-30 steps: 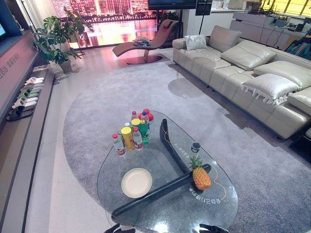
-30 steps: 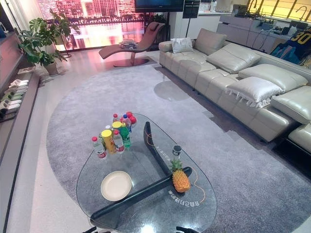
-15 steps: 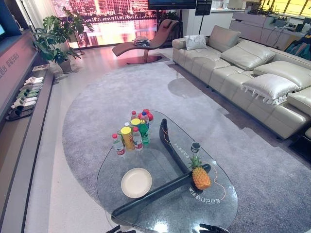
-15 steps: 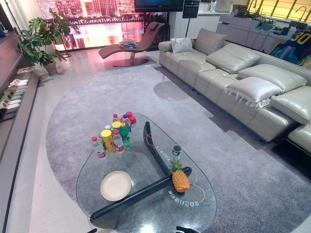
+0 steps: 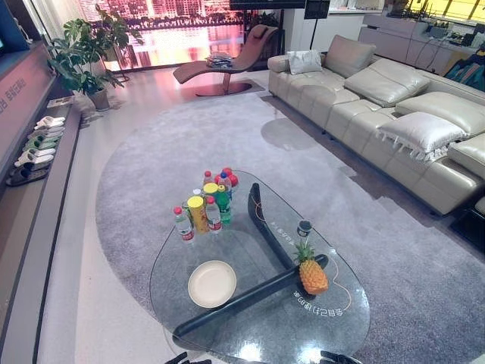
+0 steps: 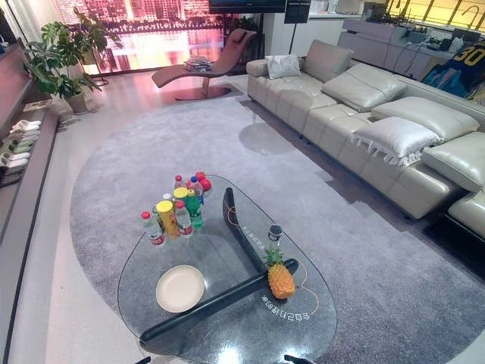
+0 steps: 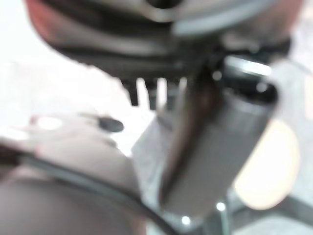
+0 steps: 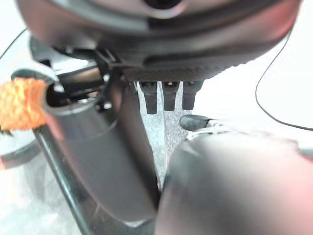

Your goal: Pick up the fruit to the plate

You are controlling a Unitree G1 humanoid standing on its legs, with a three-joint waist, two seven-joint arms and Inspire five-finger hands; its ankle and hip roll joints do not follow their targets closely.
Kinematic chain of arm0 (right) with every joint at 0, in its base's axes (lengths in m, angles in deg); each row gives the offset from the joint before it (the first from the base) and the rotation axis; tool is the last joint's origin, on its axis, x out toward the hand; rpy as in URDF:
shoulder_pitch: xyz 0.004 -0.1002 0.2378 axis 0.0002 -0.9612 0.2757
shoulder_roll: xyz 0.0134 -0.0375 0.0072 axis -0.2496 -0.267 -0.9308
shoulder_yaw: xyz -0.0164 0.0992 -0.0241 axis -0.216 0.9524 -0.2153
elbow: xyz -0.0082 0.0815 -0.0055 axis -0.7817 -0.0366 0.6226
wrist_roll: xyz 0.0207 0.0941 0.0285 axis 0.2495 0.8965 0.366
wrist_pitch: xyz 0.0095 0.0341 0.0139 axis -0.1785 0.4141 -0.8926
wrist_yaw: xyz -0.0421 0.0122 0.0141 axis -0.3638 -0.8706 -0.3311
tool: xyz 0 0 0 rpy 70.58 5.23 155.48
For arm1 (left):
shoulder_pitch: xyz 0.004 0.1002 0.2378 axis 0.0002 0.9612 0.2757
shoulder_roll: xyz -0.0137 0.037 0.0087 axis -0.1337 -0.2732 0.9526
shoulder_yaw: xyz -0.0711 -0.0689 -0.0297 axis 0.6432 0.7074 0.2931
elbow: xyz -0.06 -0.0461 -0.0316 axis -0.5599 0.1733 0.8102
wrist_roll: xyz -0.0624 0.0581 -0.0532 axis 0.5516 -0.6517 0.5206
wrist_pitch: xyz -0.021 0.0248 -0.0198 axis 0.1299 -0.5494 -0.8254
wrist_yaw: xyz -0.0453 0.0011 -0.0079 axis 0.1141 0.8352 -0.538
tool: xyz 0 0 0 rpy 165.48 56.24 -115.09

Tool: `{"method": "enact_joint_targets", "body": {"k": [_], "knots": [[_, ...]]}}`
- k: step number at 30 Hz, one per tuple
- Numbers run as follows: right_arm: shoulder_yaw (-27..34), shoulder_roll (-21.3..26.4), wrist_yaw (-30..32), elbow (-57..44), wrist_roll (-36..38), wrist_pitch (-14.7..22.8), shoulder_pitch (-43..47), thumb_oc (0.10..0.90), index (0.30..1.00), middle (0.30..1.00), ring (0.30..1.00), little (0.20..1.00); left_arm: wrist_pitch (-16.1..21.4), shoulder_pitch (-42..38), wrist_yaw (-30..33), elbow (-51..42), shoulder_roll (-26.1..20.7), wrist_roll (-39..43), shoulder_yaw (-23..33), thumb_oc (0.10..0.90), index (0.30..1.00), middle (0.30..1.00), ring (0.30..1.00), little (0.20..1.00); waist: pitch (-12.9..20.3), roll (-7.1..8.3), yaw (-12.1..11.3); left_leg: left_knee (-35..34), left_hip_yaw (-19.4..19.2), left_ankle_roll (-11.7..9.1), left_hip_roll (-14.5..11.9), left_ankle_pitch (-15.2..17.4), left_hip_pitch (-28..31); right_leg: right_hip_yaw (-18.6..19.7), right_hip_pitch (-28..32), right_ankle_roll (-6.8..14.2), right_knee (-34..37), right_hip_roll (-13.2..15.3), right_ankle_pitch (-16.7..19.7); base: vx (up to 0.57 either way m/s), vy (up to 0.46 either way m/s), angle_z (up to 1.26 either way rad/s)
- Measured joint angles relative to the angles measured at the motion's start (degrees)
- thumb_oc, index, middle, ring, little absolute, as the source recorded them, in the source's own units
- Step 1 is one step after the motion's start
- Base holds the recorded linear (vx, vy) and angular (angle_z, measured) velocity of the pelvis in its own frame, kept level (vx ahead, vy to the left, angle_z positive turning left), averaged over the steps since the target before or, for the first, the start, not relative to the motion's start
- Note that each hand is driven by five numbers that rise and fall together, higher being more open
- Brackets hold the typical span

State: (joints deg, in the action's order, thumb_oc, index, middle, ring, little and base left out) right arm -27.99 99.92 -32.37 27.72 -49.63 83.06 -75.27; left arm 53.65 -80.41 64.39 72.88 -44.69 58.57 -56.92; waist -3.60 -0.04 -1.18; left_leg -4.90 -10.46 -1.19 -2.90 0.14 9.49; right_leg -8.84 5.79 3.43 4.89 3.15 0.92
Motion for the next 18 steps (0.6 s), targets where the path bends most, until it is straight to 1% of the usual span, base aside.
{"method": "enact_joint_targets", "body": {"k": [3,5,8,11,13,14,16,18], "knots": [[1.6,0.2,2.0,0.0,1.2,0.5,-0.1,0.800,0.900,0.900,0.900,0.900,0.0,-0.1,0.0,0.0,-0.2,0.0,0.0,0.800,0.900,0.900,0.900,0.900,-0.5,0.36,0.0,0.1,0.0,0.0,0.0,0.0,-0.7,0.1,-0.9,0.0,-0.3,0.0,0.0,0.02,-0.036,-0.01],[2.2,0.5,3.6,-0.2,2.3,1.3,0.2,0.800,0.900,0.900,0.900,0.900,0.1,-0.4,0.0,-0.1,-0.5,0.0,0.0,0.800,0.900,0.900,0.900,0.900,-2.1,0.59,-0.1,0.7,0.0,0.0,0.0,0.0,-0.9,0.1,-1.0,0.0,-0.8,0.0,-0.1,0.01,-0.041,0.00],[3.3,1.0,8.1,-3.3,5.1,4.7,0.2,0.800,0.900,0.900,0.900,0.900,0.2,-1.3,0.4,-0.3,-1.3,0.7,0.0,0.800,0.900,0.900,0.900,0.900,-4.5,1.19,0.0,2.0,0.0,0.0,0.0,0.1,-3.2,0.2,-3.2,-0.1,-1.8,0.1,-0.1,-0.13,-0.047,-0.01],[3.2,1.9,11.8,-10.1,6.2,6.1,0.8,0.800,0.900,0.900,0.900,0.900,0.4,-2.3,1.1,-1.7,-1.5,2.3,0.0,0.800,0.900,0.900,0.900,0.900,-6.9,1.57,0.0,4.1,0.0,0.0,0.0,0.2,-6.9,0.2,-6.7,-0.3,-3.4,0.0,0.1,-0.16,-0.031,-0.01],[3.2,2.5,13.8,-14.3,6.8,7.1,1.9,0.800,0.900,0.900,0.900,0.900,0.9,-2.9,1.3,-2.6,-1.6,3.2,0.0,0.800,0.900,0.900,0.900,0.900,-8.9,1.83,0.0,4.9,0.0,0.1,0.0,0.2,-8.1,0.4,-7.7,-0.4,-3.7,0.0,0.3,-0.09,-0.032,-0.01],[3.2,2.7,14.2,-15.4,6.9,7.2,2.1,0.800,0.900,0.900,0.900,0.900,1.2,-2.9,1.3,-2.6,-1.6,3.3,0.0,0.800,0.900,0.900,0.900,0.900,-9.2,1.89,0.0,5.0,0.0,0.1,0.0,0.2,-8.4,0.4,-8.0,-0.3,-3.8,0.0,0.2,-0.07,-0.032,-0.02],[3.2,3.5,15.7,-22.1,7.8,7.9,2.9,0.800,0.900,0.900,0.900,0.900,1.8,-3.2,1.3,-4.3,-2.0,4.5,-0.1,0.800,0.900,0.900,0.900,0.900,-11.1,2.37,0.0,6.4,0.1,0.1,0.1,0.2,-10.9,0.5,-10.5,-0.3,-5.2,0.0,0.2,-0.07,-0.038,-0.01],[3.1,4.1,16.6,-25.6,7.9,8.0,4.2,0.800,0.900,0.900,0.900,0.900,1.8,-3.9,1.4,-4.8,-2.4,4.6,-0.3,0.800,0.900,0.900,0.900,0.900,-12.8,2.89,-0.1,7.4,0.1,0.0,0.0,0.1,-12.1,0.5,-11.6,-0.3,-5.9,0.0,0.2,-0.13,-0.037,0.02]]}}
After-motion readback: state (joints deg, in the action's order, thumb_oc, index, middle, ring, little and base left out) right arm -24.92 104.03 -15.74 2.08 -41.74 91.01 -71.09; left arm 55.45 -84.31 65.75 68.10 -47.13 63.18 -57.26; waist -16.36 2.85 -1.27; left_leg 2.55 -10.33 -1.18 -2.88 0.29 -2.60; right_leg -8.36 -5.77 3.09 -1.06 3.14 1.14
